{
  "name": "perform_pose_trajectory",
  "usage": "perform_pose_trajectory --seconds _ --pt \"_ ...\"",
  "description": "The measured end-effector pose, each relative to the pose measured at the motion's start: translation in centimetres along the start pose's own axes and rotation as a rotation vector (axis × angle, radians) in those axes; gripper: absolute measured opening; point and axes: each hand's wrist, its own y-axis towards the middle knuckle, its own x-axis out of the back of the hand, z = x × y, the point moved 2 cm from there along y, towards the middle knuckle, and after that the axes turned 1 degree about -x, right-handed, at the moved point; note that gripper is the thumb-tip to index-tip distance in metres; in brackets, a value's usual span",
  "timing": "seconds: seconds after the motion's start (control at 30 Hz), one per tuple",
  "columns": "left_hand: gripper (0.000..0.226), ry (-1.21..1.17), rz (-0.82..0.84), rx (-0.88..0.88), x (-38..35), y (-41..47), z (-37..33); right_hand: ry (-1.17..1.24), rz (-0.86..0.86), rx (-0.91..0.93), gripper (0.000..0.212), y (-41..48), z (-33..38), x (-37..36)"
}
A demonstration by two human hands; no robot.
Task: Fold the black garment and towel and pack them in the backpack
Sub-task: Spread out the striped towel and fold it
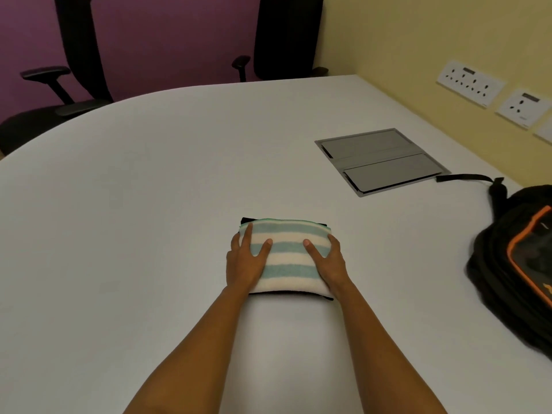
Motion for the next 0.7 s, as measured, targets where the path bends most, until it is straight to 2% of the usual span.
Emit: perform_pose_trajectory --seconds 0.3,0.4,0.47,0.57,0.7 --pt "0.068 0.013 0.074 -0.094 -7.5 -2.2 -6.6 0.006 -0.116 -0.027 0.077 0.8 -2.9 9.7" --pt "0.067 0.094 0.111 -0.109 -10.1 -3.0 -7.5 -0.011 -0.146 -0.022 0.076 1.1 -4.1 11.7" --pt "0.066 0.245 0.117 -0.095 -11.5 -3.3 -7.8 -0.108 -0.184 0.002 0.071 1.2 -4.6 12.2" --pt "0.065 0.408 0.090 -0.070 -12.4 -3.5 -7.9 -0.432 -0.257 0.062 0.058 1.0 -4.9 12.0" --pt "0.065 0.467 0.114 -0.089 -12.5 -3.2 -7.7 -0.487 -0.192 0.056 0.052 1.0 -5.6 11.8"
